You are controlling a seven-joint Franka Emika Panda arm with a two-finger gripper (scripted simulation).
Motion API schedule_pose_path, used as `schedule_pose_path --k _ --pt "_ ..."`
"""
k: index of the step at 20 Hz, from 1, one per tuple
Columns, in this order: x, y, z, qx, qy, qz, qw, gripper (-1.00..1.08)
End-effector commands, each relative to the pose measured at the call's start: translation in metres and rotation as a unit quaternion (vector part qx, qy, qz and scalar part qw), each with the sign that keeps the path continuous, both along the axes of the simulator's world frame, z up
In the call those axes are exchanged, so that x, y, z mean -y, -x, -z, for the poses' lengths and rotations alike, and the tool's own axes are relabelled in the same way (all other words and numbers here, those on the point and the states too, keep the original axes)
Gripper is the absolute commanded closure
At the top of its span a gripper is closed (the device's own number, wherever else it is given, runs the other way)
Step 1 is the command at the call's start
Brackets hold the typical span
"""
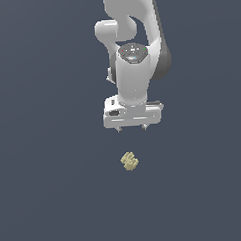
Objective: Pick up the object and move it to a goal position.
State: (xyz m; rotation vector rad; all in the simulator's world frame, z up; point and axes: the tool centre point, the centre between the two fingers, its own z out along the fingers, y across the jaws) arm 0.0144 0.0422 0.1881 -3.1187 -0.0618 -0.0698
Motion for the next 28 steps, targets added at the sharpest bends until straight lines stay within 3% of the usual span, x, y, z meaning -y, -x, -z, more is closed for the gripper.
schedule_pose_path --k 1,12,20,28 --pt "0.001 -0.002 0.002 -0.001 0.001 -0.005 1.0 -0.92" --pt "0.003 -0.029 0.031 -0.007 0.009 -0.087 0.9961 -0.92" --pt "0.008 -0.055 0.068 -0.014 0.014 -0.178 0.9838 -0.92" --pt "0.011 -0.067 0.09 -0.018 0.016 -0.227 0.9735 -0.92"
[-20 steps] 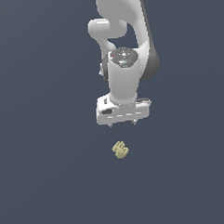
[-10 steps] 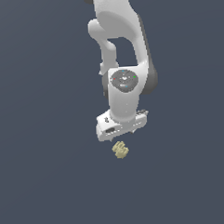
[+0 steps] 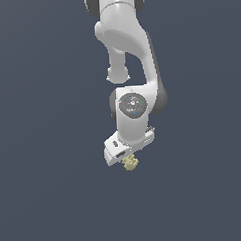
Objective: Pick up the object and move it to a goal position.
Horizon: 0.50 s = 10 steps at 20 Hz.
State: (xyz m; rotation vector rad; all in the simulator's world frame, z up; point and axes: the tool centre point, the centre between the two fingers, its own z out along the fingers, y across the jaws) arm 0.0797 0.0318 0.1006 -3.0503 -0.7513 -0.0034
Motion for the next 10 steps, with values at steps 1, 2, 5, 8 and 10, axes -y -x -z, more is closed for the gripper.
schedule_pose_path --k 1,2,5,8,10 --pt "0.0006 -0.0028 0.0043 -0.001 0.0 -0.011 0.9999 -0.92" --pt "0.0007 -0.0033 0.0054 -0.001 0.0 -0.013 0.9999 -0.92" --pt "0.001 -0.0041 0.0069 -0.001 0.0 -0.016 0.9999 -0.92" --pt "0.0011 -0.0033 0.0081 -0.001 0.0 -0.014 0.9999 -0.92" --pt "0.0011 -0.0033 0.0131 -0.001 0.0 -0.014 0.9999 -0.92"
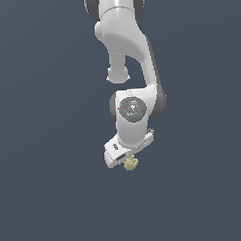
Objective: Pick up the object and move it to a goal position.
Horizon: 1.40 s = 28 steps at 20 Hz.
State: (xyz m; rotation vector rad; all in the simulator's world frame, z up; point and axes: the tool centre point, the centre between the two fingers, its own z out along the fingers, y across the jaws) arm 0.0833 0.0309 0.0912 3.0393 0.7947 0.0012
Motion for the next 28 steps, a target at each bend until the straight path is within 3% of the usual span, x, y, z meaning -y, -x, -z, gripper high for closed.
schedule_pose_path --k 1,8,14,15,28 --pt "0.0 0.0 0.007 -0.001 0.0 0.0 1.0 -0.92" --pt "0.0 0.001 0.043 0.0 0.0 -0.002 1.0 -0.92" --pt "0.0 0.0 0.048 0.0 0.0 -0.002 1.0 -0.92" --pt "0.0 0.0 0.048 0.0 0.0 -0.002 1.0 1.08" --pt "-0.002 -0.002 0.044 0.001 0.0 -0.007 1.0 1.08"
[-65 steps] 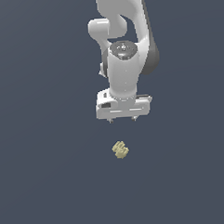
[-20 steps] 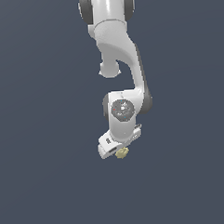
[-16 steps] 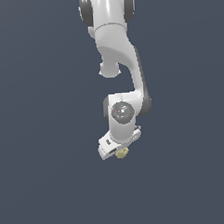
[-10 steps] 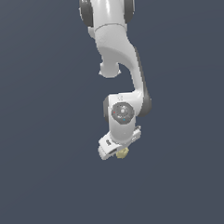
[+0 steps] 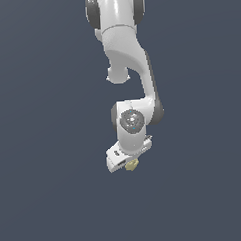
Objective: Pick up the object and move it to a goal position.
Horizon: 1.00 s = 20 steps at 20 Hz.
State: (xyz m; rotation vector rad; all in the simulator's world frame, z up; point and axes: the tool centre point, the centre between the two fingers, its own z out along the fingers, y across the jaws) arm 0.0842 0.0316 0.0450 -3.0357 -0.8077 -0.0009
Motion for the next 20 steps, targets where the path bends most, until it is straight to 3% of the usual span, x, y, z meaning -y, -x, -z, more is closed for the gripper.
schedule_pose_path --k 1,6,12,16,20 --pt "-0.003 -0.003 -0.005 0.003 -0.001 -0.006 1.0 1.08" --pt "-0.016 -0.014 -0.033 0.015 -0.005 -0.036 0.9992 1.08" --pt "-0.046 -0.035 -0.094 0.041 -0.014 -0.102 0.9938 1.08" --pt "-0.076 -0.047 -0.151 0.065 -0.022 -0.163 0.9843 1.08" --pt "-0.109 -0.052 -0.217 0.092 -0.032 -0.23 0.9683 1.08"
